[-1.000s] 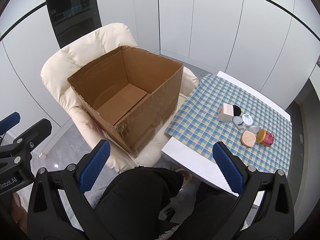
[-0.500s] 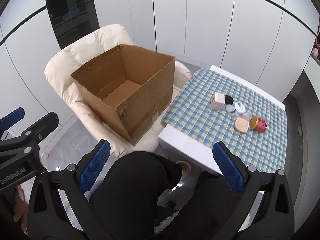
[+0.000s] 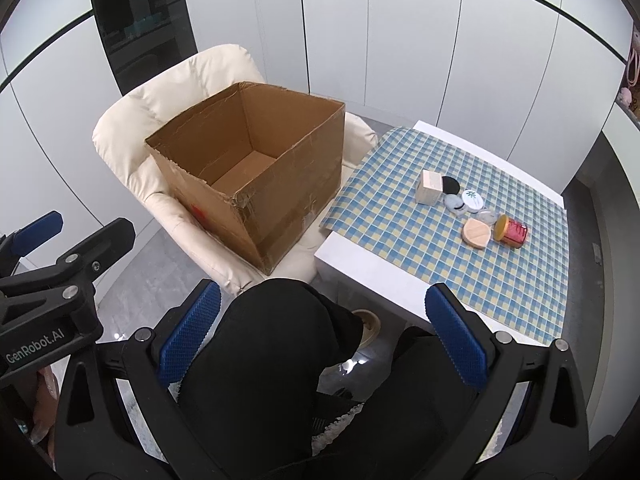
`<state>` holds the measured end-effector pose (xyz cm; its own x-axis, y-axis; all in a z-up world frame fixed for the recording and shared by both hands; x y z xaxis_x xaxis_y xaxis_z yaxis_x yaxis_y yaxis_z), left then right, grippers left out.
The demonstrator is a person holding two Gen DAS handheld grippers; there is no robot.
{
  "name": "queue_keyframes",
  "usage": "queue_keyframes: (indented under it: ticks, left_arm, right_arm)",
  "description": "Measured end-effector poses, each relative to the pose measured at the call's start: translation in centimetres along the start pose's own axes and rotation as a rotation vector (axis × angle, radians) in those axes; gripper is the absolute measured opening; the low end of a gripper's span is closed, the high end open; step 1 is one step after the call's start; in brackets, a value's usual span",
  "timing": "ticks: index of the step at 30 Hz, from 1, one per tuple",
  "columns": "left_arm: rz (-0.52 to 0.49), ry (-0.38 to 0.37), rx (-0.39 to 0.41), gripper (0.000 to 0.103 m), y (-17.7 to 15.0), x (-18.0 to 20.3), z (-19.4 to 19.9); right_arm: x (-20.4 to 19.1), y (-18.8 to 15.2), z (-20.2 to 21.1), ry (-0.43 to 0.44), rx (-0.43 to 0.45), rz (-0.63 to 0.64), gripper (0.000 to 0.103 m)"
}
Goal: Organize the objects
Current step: 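Move both open tools over the checkered table toward the small items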
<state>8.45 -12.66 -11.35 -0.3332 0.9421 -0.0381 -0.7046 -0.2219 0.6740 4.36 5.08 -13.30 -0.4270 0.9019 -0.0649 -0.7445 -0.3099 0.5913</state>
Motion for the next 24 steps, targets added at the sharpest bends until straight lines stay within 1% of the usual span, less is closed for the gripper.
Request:
queue_keyframes:
  ticks: [13,24]
  left_arm:
    - [-0.035,-0.025,0.011,0.102,0.1,1.6,0.8]
    - [-0.091,-0.066,0.016,0.102,0.4,4.7,0.7]
  right_arm:
    - [0.8,-0.3,1.3,-0.026,0.015,-0.009,0.103]
    - [3.8,-0.7,2.1,-0.067,0.022,-0.071,0.103]
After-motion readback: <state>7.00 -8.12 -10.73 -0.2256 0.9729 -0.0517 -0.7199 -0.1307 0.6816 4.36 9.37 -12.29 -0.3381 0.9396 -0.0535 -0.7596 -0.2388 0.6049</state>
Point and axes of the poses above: each gripper's, at about its wrist camera, not at the fingertips, and z roughly against the way its jaws point, x to its right, y to its top, the point moved 9 cm from there along -z, roughly the way its jaws point, and after that the axes turned 3 degrees about -z, right-handed, at the moved point
